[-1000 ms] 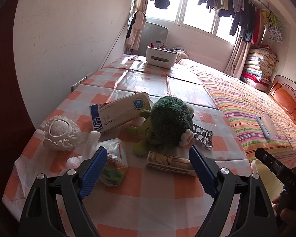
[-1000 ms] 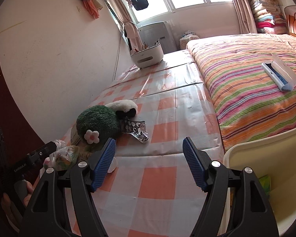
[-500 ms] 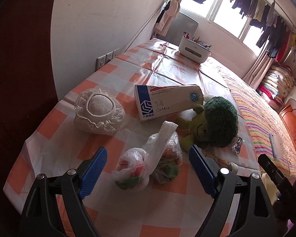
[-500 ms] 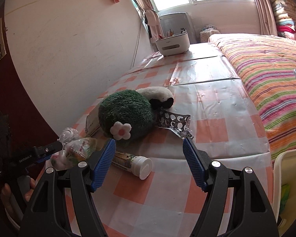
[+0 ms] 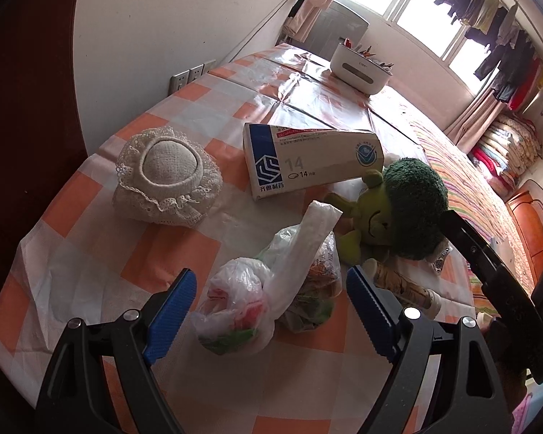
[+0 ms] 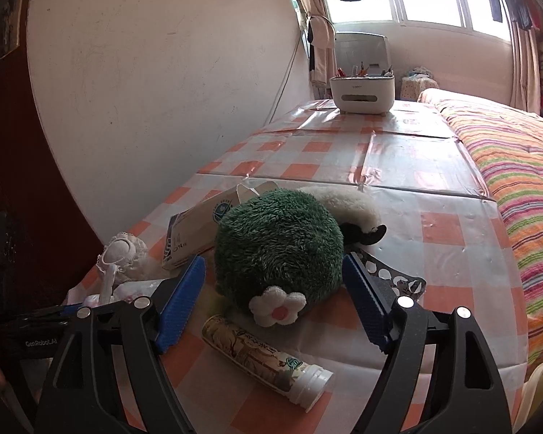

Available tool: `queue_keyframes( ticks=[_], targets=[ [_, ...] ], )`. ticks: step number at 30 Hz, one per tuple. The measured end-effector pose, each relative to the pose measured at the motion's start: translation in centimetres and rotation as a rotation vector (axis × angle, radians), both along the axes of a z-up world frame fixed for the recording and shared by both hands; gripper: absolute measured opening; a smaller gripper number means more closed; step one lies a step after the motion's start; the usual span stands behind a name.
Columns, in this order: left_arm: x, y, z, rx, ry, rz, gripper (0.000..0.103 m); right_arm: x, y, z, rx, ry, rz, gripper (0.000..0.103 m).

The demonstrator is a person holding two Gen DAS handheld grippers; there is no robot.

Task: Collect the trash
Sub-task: 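Grasp the clear plastic bag with the left tool while the right tool grasps the green plush toy, then lift the plastic bag and plush toy and carry them toward the cream bin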

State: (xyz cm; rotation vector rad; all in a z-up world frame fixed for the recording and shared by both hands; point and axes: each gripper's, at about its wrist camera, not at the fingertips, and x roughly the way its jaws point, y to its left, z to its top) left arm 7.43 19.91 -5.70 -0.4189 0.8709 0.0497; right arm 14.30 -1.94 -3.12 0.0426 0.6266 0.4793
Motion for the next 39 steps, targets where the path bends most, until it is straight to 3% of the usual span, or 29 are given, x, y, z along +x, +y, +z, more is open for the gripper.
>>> queue_keyframes(
  ticks=[5,9,14,25,39],
  targets=[
    [0.4,-0.4,-0.7,-0.003,0.019,0.009,0.082,1.8,1.8,-1.4,-0.078,0.007,0.01,0.08],
    [0.6,-0.4,-0.9,-0.024,0.015,0.027,0.082,1.8,1.5,-1.6,-0.075,0.006,0.007,0.068],
    [1.0,-0.8,-0.8,0.0,-0.003,0.021,0.066,1.4,0.3,-1.4,-0.015,0.024,-0.002,0.06],
    [0.3,-1.8,0.3,0.04,-0.065,0.007,0.058,-1.0,-3.5,0.1,0.135,0.03,-0.027,0.06],
    [0.4,-3.6,1.3,0.037,-0.113,-0.023,0.058,-2.5,-6.1,1.5,0.148,-0.009,-0.058,0.06]
  ],
)
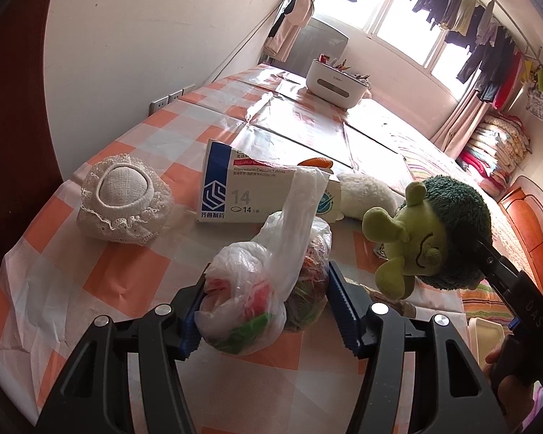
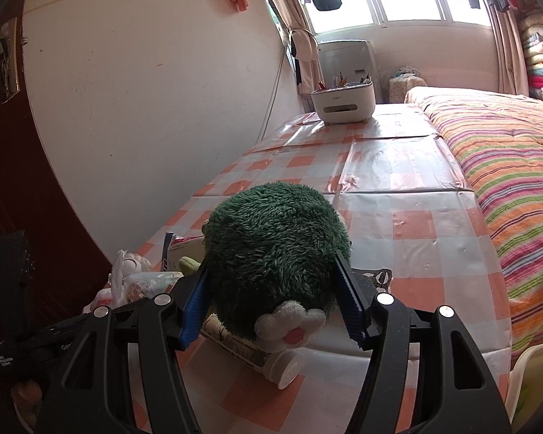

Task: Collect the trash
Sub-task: 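Lift the plastic bag and plush toy and carry them toward the cream bin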

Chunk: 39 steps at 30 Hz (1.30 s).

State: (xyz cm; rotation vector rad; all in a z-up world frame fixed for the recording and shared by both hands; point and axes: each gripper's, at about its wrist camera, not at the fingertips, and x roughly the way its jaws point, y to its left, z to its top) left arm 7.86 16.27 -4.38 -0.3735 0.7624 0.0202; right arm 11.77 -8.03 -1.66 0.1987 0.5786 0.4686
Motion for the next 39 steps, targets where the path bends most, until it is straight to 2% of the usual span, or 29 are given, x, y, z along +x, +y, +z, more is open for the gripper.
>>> queue_keyframes(
  ticks=[39],
  targets=[
    [0.9,-8.9,0.8,0.006,-0.029,-0.172,0.058,-4.1,-11.0,1.0,0.001,-0.019,-0.182,0.062]
  ],
)
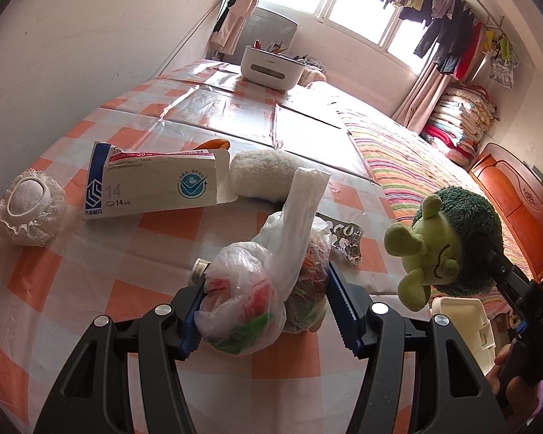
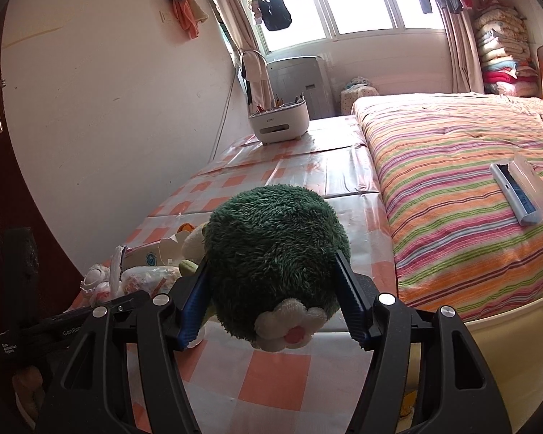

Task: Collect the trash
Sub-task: 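Lift the plastic bag and plush toy and carry them toward the cream bin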

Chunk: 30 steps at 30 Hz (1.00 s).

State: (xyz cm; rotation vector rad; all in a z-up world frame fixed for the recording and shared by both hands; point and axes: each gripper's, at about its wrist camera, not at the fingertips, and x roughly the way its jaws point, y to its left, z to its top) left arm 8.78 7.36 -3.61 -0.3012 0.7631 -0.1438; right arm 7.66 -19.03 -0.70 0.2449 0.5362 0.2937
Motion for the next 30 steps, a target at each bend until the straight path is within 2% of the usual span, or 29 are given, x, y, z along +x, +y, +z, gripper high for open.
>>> queue_keyframes(
  ticks=[19,30],
  targets=[
    [-0.7,-5.7,0.3,0.047,-0.049,-0.133,0.058,-2.6,-5.4,-0.4,0.015,-0.004,-0.11,0.062],
    [-2.2,-8.7,1.1,0.026,-0.068,-0.232,0.058,-4.5,-9.3,-0.2,0.026,-0.025,-0.191,0.062]
  ],
)
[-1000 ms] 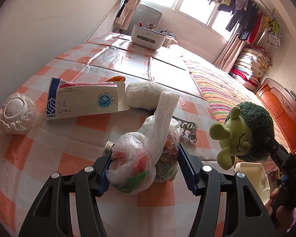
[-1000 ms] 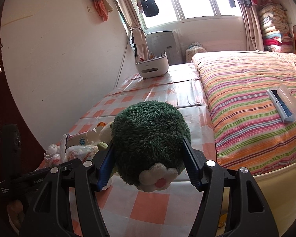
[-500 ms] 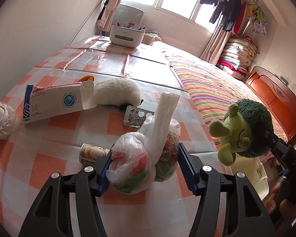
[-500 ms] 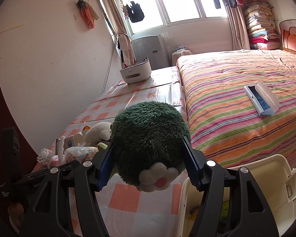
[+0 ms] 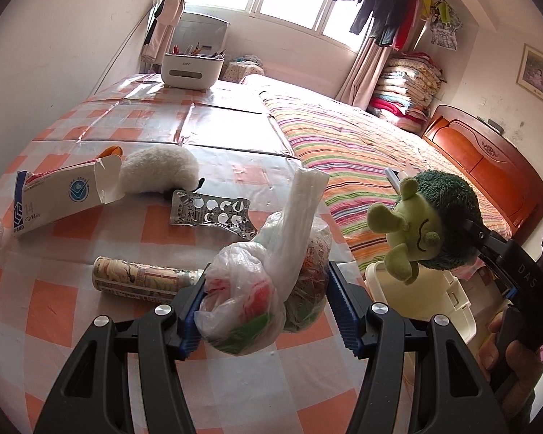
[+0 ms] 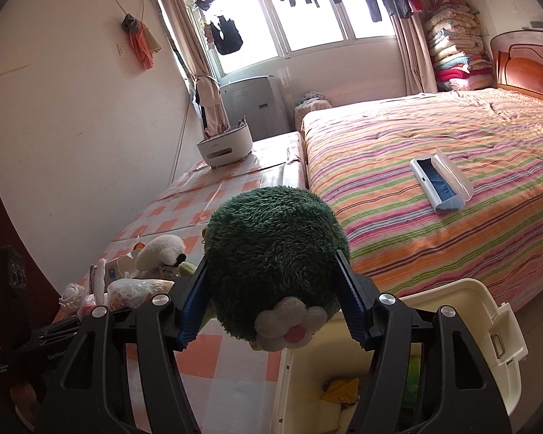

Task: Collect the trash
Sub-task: 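Lift the plastic bag and plush toy and carry them toward the cream bin, then open both tools over the cream bin to drop bag and plush toy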

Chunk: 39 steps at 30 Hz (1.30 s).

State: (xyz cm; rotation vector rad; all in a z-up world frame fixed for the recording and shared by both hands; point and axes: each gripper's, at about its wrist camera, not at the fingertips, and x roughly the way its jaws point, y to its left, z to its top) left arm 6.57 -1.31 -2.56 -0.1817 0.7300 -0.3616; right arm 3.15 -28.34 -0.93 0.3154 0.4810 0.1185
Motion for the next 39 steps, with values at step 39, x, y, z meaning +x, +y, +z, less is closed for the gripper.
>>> queue_keyframes(
  ticks=[39],
  targets=[
    [-3.7,-14.6,1.1,-0.015,0.002,-0.342,0.058,-6.7,-11.6,-2.6,0.098,0.04,-0.291,0.069]
  ],
)
